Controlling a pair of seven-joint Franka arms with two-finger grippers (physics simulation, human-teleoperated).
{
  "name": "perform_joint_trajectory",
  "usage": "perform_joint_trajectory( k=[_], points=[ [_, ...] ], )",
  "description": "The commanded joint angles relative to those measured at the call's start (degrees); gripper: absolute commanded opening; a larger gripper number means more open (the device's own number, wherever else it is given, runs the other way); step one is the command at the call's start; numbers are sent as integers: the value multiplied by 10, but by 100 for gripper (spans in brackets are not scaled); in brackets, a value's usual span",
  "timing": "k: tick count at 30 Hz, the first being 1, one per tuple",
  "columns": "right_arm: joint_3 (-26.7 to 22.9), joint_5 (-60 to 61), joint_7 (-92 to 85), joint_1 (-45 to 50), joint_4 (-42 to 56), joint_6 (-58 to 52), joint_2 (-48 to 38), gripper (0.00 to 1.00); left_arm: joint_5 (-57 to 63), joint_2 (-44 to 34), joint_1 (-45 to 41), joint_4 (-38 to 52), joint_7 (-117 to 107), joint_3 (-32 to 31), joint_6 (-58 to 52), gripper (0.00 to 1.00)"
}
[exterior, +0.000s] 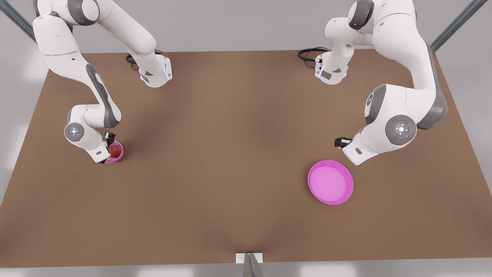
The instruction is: Use the left arm to pick up the apple from the plate, transfer it to the gripper of the right arm, and then use the right arm to place it into the bowl
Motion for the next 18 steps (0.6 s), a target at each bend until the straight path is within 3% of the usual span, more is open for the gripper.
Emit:
perform_joint_trajectory(
  k=[1, 3, 6, 9, 10, 13, 15, 17, 18],
  points=[
    [0, 0, 37, 0, 1, 1, -4, 100, 0, -1, 0, 0, -6, 0, 0, 100],
    [7, 1, 36, 6, 28, -14, -23, 100, 0, -1, 0, 0, -6, 0, 0, 100],
    [29, 51, 52, 99, 218, -212, 7, 100, 0, -1, 0, 0, -6, -1, 0, 100],
    [28, 56, 366, 157, 394, -367, 107, 100, 0, -1, 1, 0, -6, -1, 0, 100],
    [29, 56, 507, 165, 485, -466, 168, 100, 0, -1, 0, 0, -6, -1, 0, 100],
    [24, 54, 584, 199, 603, -652, 206, 100, 0, -1, 1, 0, -6, -1, 0, 100],
    [-36, 76, 627, 257, 616, -680, 142, 100, 0, -1, 0, 0, -6, -1, 0, 100],
    [-206, 178, 632, 361, 561, -667, 43, 100, 0, -1, 1, 0, -6, -1, 0, 100],
    [-210, 179, 633, 352, 510, -648, -18, 100, 0, -1, 1, 0, -6, 0, 0, 100]
  ],
)
